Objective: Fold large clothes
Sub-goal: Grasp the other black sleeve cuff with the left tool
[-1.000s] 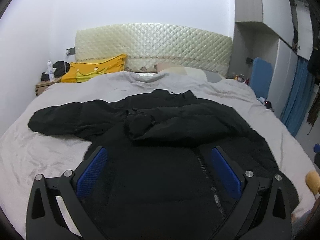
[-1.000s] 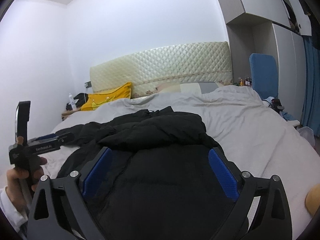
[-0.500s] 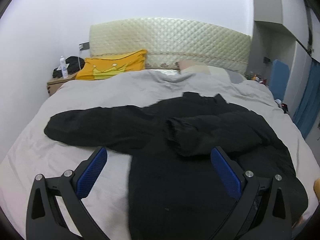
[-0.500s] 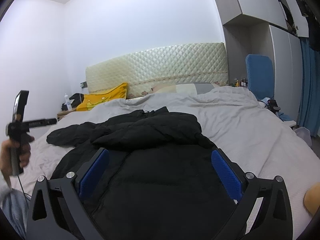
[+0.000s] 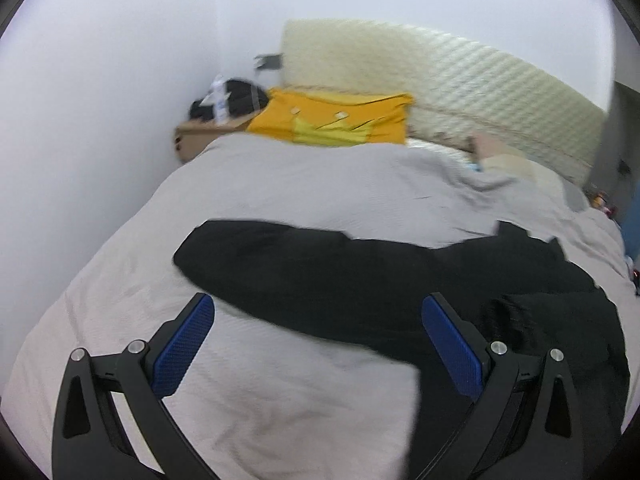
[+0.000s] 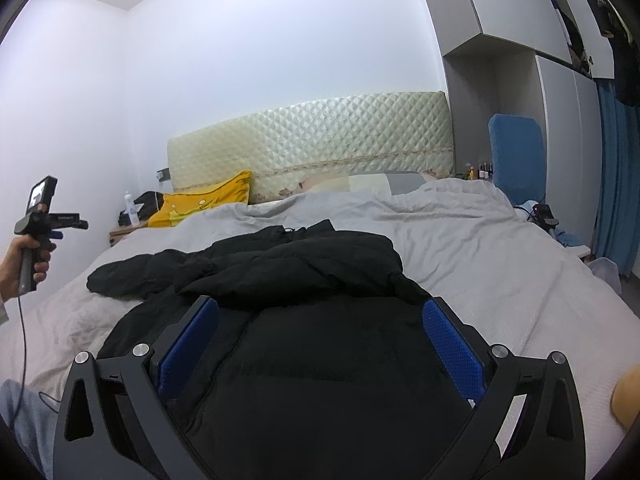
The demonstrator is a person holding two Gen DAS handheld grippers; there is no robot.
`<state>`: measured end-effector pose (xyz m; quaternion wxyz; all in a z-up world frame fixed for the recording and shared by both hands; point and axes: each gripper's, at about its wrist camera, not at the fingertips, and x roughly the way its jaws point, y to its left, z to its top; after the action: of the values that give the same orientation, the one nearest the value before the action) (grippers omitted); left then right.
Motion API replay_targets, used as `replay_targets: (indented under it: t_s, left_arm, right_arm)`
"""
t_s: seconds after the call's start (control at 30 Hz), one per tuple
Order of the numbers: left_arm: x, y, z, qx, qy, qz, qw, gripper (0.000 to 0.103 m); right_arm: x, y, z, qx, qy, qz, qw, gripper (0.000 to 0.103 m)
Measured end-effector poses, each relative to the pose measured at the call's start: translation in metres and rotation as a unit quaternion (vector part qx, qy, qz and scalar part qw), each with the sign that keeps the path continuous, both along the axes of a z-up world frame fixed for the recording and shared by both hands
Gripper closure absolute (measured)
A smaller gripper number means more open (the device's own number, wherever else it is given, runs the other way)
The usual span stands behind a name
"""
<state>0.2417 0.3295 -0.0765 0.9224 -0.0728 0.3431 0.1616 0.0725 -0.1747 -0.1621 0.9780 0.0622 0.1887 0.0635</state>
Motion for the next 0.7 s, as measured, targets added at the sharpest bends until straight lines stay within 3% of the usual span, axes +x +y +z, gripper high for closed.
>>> replay_targets:
  t_s: [0.1, 0.23, 0.4, 0.53, 0.7]
  left_arm:
    - [0.008, 0.034, -0.02, -0.029, 0.019, 0.023, 0.9991, 0.0]
    - [0.018, 0.076, -0.056, -0.096, 0.042, 0.044, 0.9935, 0.0]
    - [0.025, 0.116, -0.109, -0.193, 0.061, 0.058, 0.9776, 0.0]
    - [0.035, 0.133, -0.135, -0.202, 0.069, 0.065, 0.9748, 0.0]
    - [0.044, 0.165, -0.169, -0.289, 0.054, 0.067, 0.9535, 0.003]
  right_arm:
    - [0.003, 0.001, -0.002, 0.005, 0.006, -0.006, 1.0, 0.0]
    - [0.009, 0.004, -0.004, 0.008, 0.018, -0.017, 1.0, 0.0]
    - [0.015, 0.016, -0.006, 0.005, 0.028, -0.023, 0.999, 0.0]
    - [0.022, 0.022, -0.007, 0.013, 0.039, -0.027, 0.999, 0.0]
    - [0.035, 0.034, -0.016, 0.023, 0.062, -0.038, 0.997, 0.0]
